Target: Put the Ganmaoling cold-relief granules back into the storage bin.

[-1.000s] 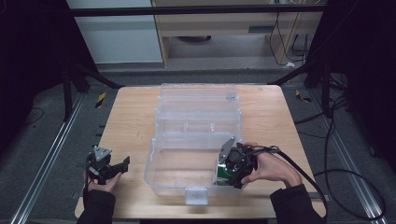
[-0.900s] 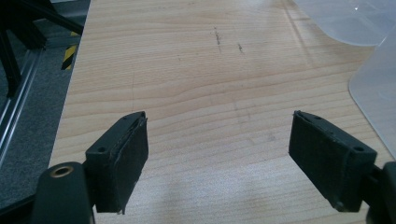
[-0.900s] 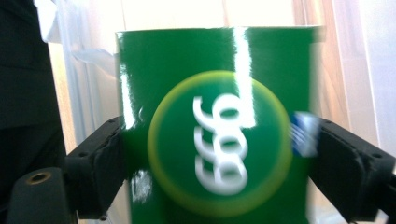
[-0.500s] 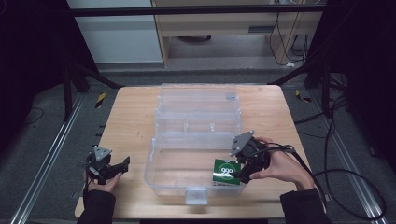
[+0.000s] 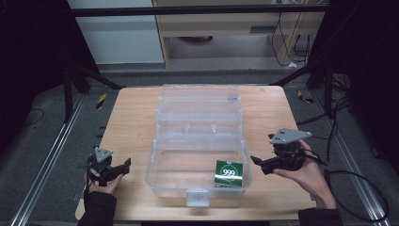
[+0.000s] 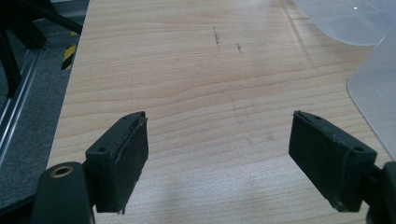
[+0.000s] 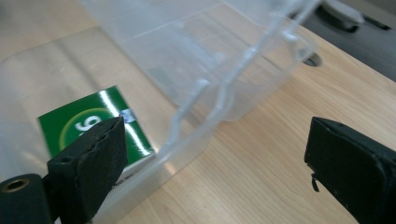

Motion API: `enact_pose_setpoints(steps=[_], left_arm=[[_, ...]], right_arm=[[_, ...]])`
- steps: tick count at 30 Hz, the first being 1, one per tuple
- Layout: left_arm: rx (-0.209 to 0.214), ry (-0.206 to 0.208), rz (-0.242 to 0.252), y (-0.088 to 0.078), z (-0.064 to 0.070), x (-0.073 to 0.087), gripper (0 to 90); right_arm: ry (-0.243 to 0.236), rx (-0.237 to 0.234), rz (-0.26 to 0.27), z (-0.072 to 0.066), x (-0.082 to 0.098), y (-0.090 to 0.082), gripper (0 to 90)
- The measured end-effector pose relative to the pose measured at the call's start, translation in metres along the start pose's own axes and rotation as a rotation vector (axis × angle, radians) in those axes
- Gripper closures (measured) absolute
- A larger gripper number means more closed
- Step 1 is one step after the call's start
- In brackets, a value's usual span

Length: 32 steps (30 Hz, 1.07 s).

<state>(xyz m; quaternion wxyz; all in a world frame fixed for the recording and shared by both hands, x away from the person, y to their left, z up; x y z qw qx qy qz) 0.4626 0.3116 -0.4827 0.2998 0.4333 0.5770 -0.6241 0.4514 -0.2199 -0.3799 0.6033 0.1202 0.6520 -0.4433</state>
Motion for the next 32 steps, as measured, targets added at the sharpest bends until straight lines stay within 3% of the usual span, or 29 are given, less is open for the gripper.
enact_pose_setpoints(steps=[4,6,10,11,16,17,23,27,31,32], left_arm=[[0.002,0.0,-0.002,0.0,0.0,0.0,19.5],[0.004,0.0,-0.002,0.0,0.0,0.0,19.8],[0.008,-0.002,-0.001,0.0,0.0,0.0,21.3],[0.011,-0.003,0.0,0.0,0.0,0.0,21.7],[0.016,-0.005,0.001,0.0,-0.001,0.001,23.9],[0.017,-0.007,0.0,0.0,-0.001,0.001,24.2],[0.016,-0.003,-0.007,0.002,-0.002,0.002,24.9],[0.015,-0.006,-0.009,0.003,-0.003,0.003,24.8],[0.012,-0.008,-0.014,0.004,-0.004,0.004,24.1],[0.011,-0.007,-0.017,0.005,-0.005,0.004,23.7]], right_arm=[[0.107,0.091,0.052,0.012,0.019,-0.006,5.9],[0.154,0.108,0.065,0.017,0.028,-0.007,5.7],[0.187,0.149,0.075,0.025,0.039,-0.009,5.4],[0.215,0.164,0.073,0.028,0.048,-0.008,5.0],[0.23,0.23,0.062,0.036,0.067,-0.005,5.1],[0.264,0.257,0.063,0.04,0.076,-0.004,5.0],[0.353,0.354,0.057,0.05,0.101,0.003,5.1],[0.369,0.415,0.013,0.054,0.116,0.008,4.9],[0.379,0.431,-0.01,0.057,0.124,0.01,4.5],[0.36,0.446,-0.032,0.057,0.128,0.012,4.1]])
Point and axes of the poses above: each handheld gripper's, and its own axes: y roughly forward along the jaws, x roughly out of its underside, z roughly to its right, the point moved 2 cm from there along y, roughly forward along the jaws, and after that the axes turned 11 degrees about z, right-handed, at the moved point
